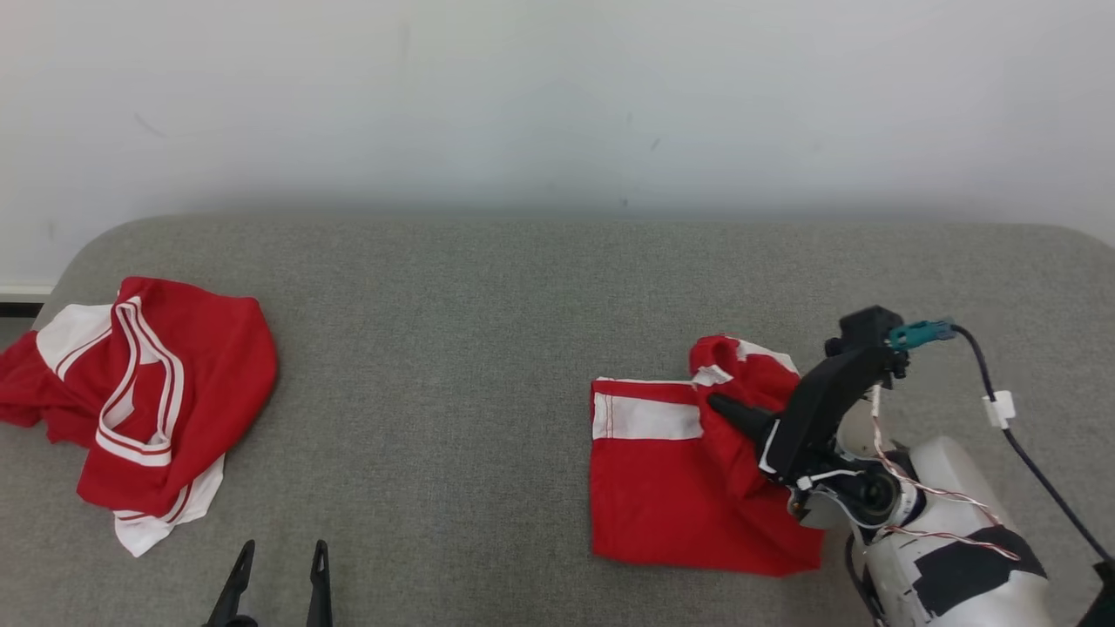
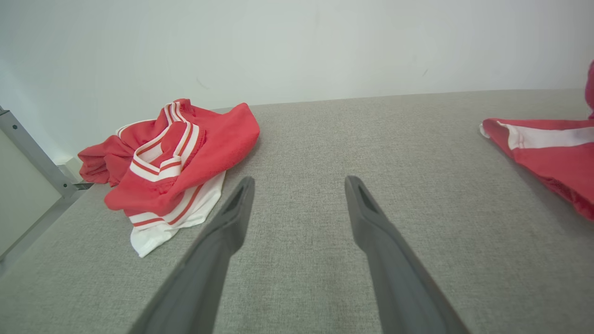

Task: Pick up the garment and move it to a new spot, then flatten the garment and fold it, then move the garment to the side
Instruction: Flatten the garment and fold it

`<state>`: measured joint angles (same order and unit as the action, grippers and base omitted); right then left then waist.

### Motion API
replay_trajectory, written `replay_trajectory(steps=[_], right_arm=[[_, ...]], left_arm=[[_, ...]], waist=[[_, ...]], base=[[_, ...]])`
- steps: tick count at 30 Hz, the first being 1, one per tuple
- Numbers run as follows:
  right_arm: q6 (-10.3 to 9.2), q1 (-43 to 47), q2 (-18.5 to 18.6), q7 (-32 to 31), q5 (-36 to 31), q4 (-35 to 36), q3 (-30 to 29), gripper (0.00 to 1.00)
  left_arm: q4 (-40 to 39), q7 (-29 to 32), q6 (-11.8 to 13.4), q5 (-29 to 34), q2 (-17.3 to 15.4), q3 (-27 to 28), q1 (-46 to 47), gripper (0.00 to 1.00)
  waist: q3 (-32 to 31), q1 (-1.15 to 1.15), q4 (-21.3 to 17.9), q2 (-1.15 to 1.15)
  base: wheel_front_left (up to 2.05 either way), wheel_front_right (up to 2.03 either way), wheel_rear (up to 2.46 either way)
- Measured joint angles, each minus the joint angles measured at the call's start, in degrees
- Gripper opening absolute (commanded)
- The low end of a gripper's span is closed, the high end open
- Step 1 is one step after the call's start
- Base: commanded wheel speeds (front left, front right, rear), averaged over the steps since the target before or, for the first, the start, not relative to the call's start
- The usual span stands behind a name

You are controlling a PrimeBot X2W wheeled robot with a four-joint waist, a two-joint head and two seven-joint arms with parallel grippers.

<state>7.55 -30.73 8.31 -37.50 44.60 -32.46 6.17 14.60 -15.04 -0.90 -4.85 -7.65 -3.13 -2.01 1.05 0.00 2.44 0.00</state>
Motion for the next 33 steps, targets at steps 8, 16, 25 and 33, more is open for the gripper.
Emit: replay_trajectory(steps=[8,16,25,33], right_arm=[[0.00,-2.83,-4.44,2.45,-4.70,-8.01,-0.22,0.00],[-0.01,-5.69,-5.19,5.98,-3.43,-14.63,3.58,0.00],[-0.01,-6.56,-5.44,14.15,-3.91,-15.40,10.88,1.00],[-0.01,-6.44,-0.59,23.32,-4.99,-9.13,13.43,1.00]], left_arm=[[0.42,0.00,-0.20,0.32,0.58,-0.23,0.89,1.00],[0.96,0.00,-0.66,0.57,0.96,-0.22,1.12,1.00],[0.91,0.00,-0.36,0.91,1.51,-0.18,1.05,1.00],[0.87,0.00,-0.11,0.88,0.90,1.24,0.78,1.00]], waist=[[0.83,0.00,1.20,0.00],[1.22,0.00,1.97,0.00],[0.89,0.00,2.24,0.00],[0.53,0.00,0.76,0.00]], base=[[0.00,0.00,0.00],[0.00,0.00,0.00],[0.00,0.00,0.00],[0.00,0.00,0.00]])
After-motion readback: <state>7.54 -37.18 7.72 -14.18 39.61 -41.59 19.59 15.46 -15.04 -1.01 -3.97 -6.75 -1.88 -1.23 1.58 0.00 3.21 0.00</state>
